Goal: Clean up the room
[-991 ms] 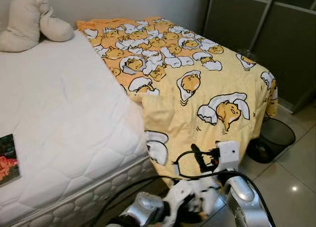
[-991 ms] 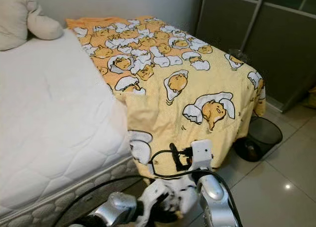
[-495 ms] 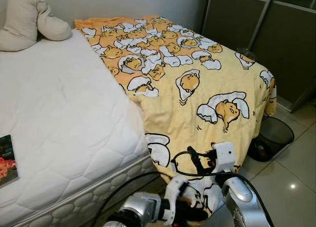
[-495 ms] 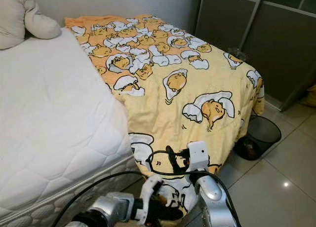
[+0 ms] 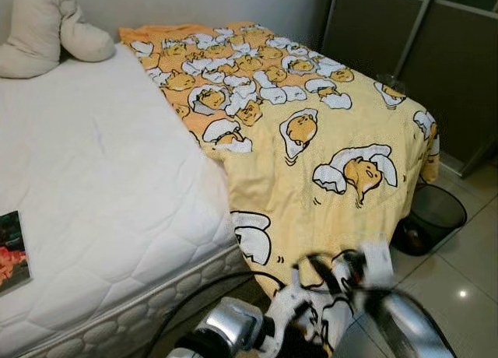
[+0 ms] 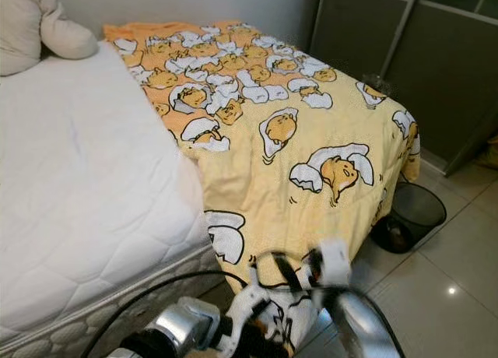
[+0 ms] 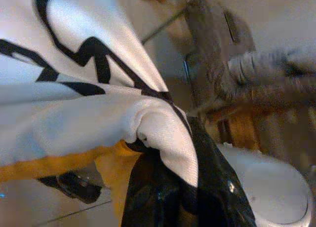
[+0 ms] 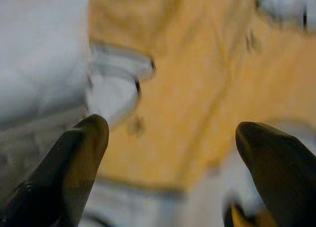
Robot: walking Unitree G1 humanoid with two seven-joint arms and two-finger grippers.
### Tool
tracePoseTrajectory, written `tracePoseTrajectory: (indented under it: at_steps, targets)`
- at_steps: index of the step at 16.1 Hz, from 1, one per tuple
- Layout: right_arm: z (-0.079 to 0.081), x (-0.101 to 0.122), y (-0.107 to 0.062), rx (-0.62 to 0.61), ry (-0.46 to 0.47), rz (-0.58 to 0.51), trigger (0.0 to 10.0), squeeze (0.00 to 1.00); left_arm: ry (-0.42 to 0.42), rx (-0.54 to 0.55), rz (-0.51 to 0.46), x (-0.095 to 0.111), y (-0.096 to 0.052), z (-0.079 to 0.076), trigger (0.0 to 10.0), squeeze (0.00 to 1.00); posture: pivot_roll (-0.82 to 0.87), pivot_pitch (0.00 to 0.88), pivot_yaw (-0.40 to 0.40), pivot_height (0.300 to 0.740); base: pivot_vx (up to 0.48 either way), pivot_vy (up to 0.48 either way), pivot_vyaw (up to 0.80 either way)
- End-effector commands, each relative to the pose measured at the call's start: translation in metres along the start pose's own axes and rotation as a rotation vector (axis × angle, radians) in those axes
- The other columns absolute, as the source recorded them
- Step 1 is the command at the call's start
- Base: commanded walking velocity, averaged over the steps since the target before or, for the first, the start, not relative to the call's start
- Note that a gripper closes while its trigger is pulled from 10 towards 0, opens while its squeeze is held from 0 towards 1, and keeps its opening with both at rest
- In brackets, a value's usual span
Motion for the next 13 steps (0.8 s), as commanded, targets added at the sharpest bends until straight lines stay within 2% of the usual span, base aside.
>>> tracePoseTrajectory:
  at_steps: [1,3,4,6,9,10,11,13]
  targets:
    - [-0.003,-0.008,-0.003,-0.010,0.025,0.032,10.0,0.00,0.066,-0.099,0.001,0.006,0.009,-0.015,10.0,0.00,0.02,0.059,-0.007,0.740,0.000,0.000,0.00]
    - [-0.005,-0.010,-0.005,-0.015,0.033,0.038,10.0,0.00,0.051,-0.156,-0.074,0.019,0.016,-0.025,10.0,0.00,0.01,0.061,-0.003,0.740,0.000,0.000,0.00]
    - [-0.001,-0.003,-0.002,-0.011,0.043,0.014,10.0,0.00,0.070,-0.061,-0.137,0.030,0.021,-0.023,10.0,1.00,0.00,0.059,-0.002,0.740,0.000,0.000,0.00]
    - [0.003,0.004,0.004,-0.005,0.042,-0.013,10.0,0.00,0.078,-0.034,-0.152,0.032,0.018,-0.020,10.0,1.00,0.00,0.058,-0.002,0.740,0.000,0.000,0.00]
    - [0.008,0.011,0.008,0.014,0.033,-0.036,10.0,0.00,0.085,0.001,-0.141,0.025,0.006,-0.010,10.0,1.00,0.01,0.058,0.001,0.740,0.000,0.000,0.00]
    - [0.007,0.024,0.009,-0.006,0.035,-0.097,10.0,0.00,0.127,0.149,-0.175,0.022,-0.014,0.010,10.0,1.00,0.01,0.055,0.007,0.740,0.000,0.000,0.00]
    - [0.006,0.029,0.009,-0.014,0.034,-0.123,10.0,0.00,0.145,0.214,-0.189,0.020,-0.025,0.018,10.0,1.00,0.01,0.053,0.009,0.740,0.000,0.000,0.00]
    - [0.001,0.045,0.009,-0.055,0.031,-0.197,10.0,0.00,0.133,0.387,-0.265,0.019,-0.063,0.042,10.0,1.00,0.02,0.049,0.011,0.740,0.000,0.000,0.00]
Point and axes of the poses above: a point about 5 cm out from each wrist's last joint towards the gripper, its own y axis pointing out of the wrist towards the gripper, its own x axis along the axis of the wrist's last joint, z = x × y, the point moved 1 cm from there along y, pointing out of the wrist towards the gripper, and after that the axes turned 3 degrees about -y, right-handed, at the moved point
